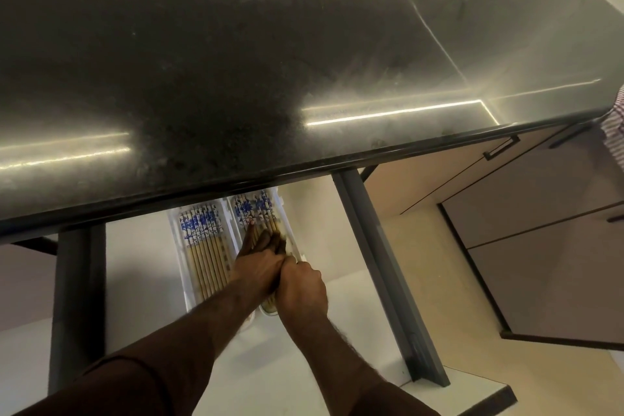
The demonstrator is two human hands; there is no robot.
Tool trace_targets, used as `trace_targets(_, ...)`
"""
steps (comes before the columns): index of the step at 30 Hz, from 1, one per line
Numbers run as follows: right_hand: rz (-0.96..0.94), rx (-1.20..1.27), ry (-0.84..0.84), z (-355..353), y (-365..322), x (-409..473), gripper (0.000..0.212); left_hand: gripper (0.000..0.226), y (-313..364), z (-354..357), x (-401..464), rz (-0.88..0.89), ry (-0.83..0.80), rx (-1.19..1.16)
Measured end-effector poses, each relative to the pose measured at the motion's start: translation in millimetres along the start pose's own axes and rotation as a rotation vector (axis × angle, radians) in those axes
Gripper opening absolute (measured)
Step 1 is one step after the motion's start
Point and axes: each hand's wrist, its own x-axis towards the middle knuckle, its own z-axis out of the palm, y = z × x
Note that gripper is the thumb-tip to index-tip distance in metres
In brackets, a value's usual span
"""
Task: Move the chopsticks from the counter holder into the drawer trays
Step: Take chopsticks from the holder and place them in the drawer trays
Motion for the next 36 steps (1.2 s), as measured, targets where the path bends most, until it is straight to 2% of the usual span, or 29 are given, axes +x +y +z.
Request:
trace_targets(3,-0.028,-0.013,0.023,2.6,3.6,-3.9,0.034,0.056,1.9,-2.9,-1.4,-0.002,0.001,0.030)
trace_targets(11,-0.095,-0.009,0.142,1.5,10.2,-12.3,0.030,0.038,-1.5,-9.9,-4.9,-0.013,0.039,-0.159)
trace_targets(21,-0.102,0.082,0.214,-7.0,15.9,-17.8,0.034,0.052,-4.4,-15.1,-18.5,0.007,0.177,-0.151)
trace_targets(28,-0.101,0.113,0.235,-20.0,22.2,-32.9,0.035,0.059,3.9,-18.9,-50.3,-0.020,0.329,-0.259)
trace_targets(32,-0.144,0.128,0.287,-29.4,26.5,-47.1,0.036,0.061,9.0,-28.4,-73.9,-0.052,0.371,-0.310)
trace_targets(36,-0.228,0.095,0.347,-36.6,31.7,-70.1,0.040,0.070,16.0,-36.1,-103.5,-0.059,0.502,-0.285)
